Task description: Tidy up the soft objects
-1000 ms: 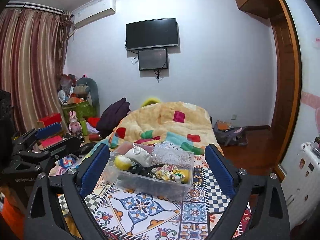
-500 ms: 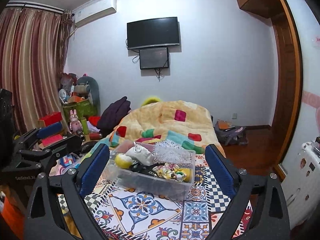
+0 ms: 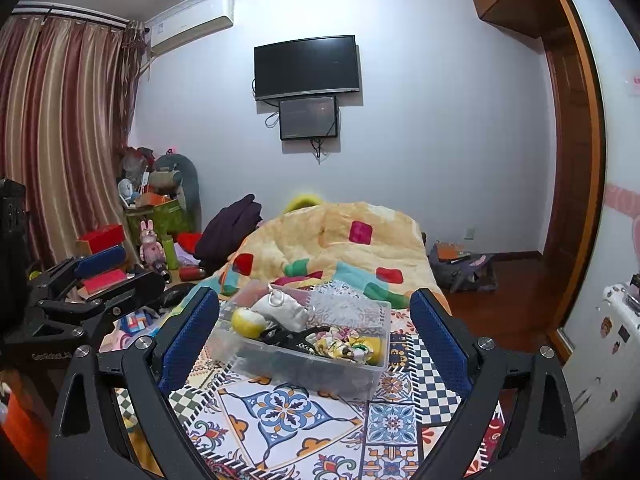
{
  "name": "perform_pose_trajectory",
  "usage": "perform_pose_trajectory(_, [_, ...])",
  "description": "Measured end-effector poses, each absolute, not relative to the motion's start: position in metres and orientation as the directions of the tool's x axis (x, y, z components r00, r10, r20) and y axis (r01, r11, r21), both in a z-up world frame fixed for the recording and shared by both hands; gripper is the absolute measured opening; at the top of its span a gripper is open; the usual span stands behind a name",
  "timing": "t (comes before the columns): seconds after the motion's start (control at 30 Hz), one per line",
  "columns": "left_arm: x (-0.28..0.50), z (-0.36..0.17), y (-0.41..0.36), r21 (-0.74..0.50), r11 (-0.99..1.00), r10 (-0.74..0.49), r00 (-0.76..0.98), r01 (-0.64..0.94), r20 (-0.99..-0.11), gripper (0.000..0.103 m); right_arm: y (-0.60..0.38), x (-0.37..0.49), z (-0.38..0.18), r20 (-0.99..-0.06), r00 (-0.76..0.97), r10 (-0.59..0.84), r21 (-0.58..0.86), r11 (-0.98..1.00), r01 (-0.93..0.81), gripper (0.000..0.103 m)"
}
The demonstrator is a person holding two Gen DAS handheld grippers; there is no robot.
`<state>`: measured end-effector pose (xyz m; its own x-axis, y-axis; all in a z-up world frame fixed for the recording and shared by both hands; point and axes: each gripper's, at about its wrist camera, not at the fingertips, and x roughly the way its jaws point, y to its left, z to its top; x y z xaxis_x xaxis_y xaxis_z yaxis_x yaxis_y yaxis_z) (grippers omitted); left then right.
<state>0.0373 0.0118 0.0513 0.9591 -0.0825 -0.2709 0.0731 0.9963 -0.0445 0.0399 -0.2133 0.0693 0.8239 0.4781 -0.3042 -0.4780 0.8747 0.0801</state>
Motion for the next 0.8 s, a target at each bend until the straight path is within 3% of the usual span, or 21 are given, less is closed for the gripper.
perform_pose_trajectory(0.8, [0.0396, 0.0503, 0.0088, -0.068, 0.994, -0.107, 0.951, 0.091, -0.289, 0.103, -0.2102, 0.0416, 0.0642, -0.323, 0.813, 0.485, 0.080, 0.870, -0.487, 0.096])
